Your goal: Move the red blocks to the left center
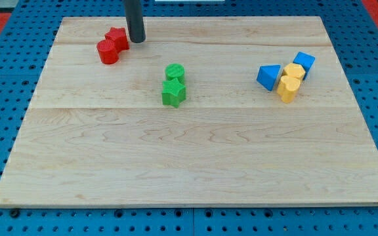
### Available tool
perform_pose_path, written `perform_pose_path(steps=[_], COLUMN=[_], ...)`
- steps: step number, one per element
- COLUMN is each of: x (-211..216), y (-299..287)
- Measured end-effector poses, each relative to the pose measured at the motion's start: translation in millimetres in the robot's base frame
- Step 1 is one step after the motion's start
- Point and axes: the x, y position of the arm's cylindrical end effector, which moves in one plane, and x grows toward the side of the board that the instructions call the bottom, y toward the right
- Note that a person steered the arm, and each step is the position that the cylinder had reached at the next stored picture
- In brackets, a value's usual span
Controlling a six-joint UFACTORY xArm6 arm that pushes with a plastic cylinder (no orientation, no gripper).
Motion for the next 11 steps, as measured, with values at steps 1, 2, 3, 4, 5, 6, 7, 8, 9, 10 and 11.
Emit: perform_pose_path(steps=[1,2,3,4,5,6,7,8,9,10,11], x=[-34.5,11.6,41.2,11.5,-0.3,28.8,38.3,42.2,23.4,51.7,90.7], y=[-13.8,-17.1,-32.9,-40.4,-66.3,-68.5,-67.5,-68.9,-90.0,-107.8,-75.7])
